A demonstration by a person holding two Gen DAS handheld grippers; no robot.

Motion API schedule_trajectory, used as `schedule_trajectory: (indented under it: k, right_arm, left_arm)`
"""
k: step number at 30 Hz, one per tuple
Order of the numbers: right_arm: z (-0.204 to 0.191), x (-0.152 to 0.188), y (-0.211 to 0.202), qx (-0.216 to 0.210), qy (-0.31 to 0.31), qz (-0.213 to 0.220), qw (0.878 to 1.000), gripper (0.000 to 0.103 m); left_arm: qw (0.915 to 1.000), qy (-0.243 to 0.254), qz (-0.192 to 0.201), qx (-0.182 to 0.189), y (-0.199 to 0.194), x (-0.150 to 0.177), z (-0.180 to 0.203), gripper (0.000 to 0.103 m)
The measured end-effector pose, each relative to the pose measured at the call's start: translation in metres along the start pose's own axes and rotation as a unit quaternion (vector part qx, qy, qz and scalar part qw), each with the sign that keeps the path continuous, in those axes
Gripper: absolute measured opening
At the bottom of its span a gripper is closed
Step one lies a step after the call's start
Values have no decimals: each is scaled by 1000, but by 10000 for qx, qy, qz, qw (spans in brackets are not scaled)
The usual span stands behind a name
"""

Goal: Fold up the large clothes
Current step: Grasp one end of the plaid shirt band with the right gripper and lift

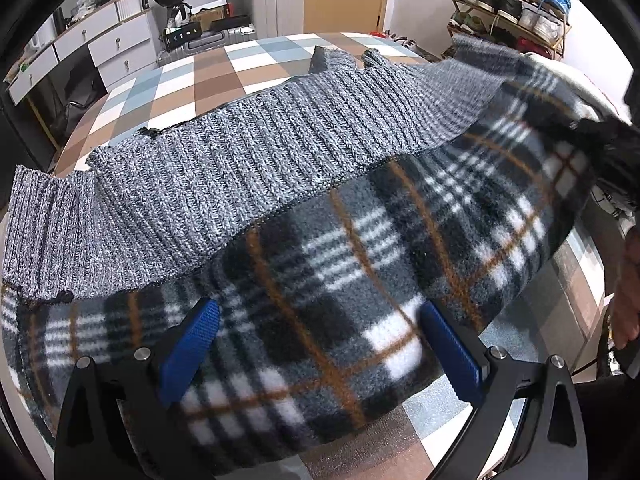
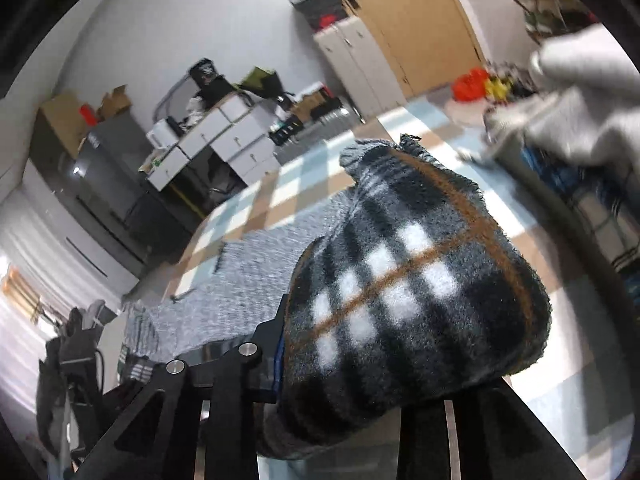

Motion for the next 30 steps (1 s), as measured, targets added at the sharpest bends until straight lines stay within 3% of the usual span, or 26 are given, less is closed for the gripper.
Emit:
schedule_trajectory:
  k: [5,9,12,15,18,22,24,28,30]
  right_arm:
    - [-15,4,-36,-9,-183,240,9995,28]
    - [-22,17,-69,282,-531,531,9968,28]
    - [-10,28,-68,535,-502,372,9966,30]
    - [19,30,-54,693,20,17,9976,34]
    - [53,28,-38,410,958,-302,9941,50]
    - [78,28,-22,250,1617,-544,9850,59]
    - [78,26,-18,274,1572,-515,9858,59]
    - [74,24,-12,570,1224,-413,9900,61]
    - [73,25,-13,635,1079,-404,9913,58]
  left_arm:
    - [9996,187,-39,222,-4,6,15,98]
    - [9957,709,-129,590,-11,17,44,98]
    - [9930,1053,-158,509,-14,18,57,98]
    - [9942,806,-76,703,-23,12,52,98]
    - [9930,445,247,1068,-39,4,48,98]
    - [9951,295,672,656,-45,-15,48,98]
    - [9961,171,595,634,-36,-22,48,98]
    - [9990,-126,-97,411,1,-22,44,98]
    - [9988,-252,-160,398,8,-22,44,98]
Point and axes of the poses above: each gripper's, at about its wrist camera, not at the fingertips, and y roughly the way its jaws point, z to its right, x to its underside, the point moved 3 cm from there along y, roughly the way its jaws point, and after that the axes turned 1 degree about -z, right-handed, at the moved point
